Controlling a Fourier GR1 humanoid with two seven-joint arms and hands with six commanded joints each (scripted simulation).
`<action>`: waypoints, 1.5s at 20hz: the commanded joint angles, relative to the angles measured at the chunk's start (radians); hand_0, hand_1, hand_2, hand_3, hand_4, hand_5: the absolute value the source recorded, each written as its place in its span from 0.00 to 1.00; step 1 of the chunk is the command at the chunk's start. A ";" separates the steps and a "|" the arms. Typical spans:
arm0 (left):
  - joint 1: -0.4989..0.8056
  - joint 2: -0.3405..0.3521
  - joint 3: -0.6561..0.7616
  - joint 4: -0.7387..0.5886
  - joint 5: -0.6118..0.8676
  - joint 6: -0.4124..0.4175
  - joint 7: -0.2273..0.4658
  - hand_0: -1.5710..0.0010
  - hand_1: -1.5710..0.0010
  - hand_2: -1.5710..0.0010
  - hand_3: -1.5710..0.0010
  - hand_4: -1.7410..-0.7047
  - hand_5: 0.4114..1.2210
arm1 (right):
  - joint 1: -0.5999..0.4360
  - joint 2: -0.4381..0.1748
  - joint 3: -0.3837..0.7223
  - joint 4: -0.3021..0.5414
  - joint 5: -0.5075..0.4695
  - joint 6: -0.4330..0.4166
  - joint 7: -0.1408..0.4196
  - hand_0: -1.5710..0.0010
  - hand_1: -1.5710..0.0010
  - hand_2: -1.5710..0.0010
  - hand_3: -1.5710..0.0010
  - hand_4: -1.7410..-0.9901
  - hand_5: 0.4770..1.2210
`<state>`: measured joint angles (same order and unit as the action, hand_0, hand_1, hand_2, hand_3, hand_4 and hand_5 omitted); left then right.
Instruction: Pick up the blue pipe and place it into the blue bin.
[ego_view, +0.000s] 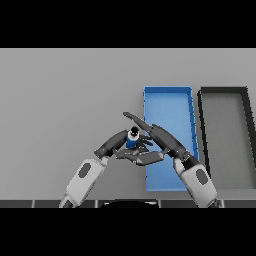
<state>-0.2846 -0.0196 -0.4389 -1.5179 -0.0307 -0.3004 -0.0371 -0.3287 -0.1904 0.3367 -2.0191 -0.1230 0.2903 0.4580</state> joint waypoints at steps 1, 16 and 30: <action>-0.002 0.005 0.008 -0.001 -0.006 0.001 0.008 0.00 0.00 0.00 0.00 0.26 1.00 | -0.020 -0.001 -0.009 0.008 -0.014 0.004 0.009 0.99 0.98 0.95 1.00 0.73 0.07; 0.031 -0.039 0.042 -0.012 -0.019 -0.047 0.017 0.00 0.00 0.00 0.05 0.03 1.00 | -0.128 0.083 0.042 0.147 -0.037 0.020 -0.017 0.12 0.12 0.11 0.20 0.12 0.61; 0.029 -0.020 0.061 -0.027 -0.118 -0.094 -0.018 0.52 0.56 0.58 0.62 0.44 1.00 | -0.122 0.091 0.074 0.136 0.010 -0.053 -0.058 0.01 0.01 0.00 0.01 0.01 0.98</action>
<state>-0.2561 -0.0393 -0.3775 -1.5447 -0.1513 -0.3972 -0.0565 -0.4504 -0.0993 0.4107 -1.8831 -0.1147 0.2377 0.3993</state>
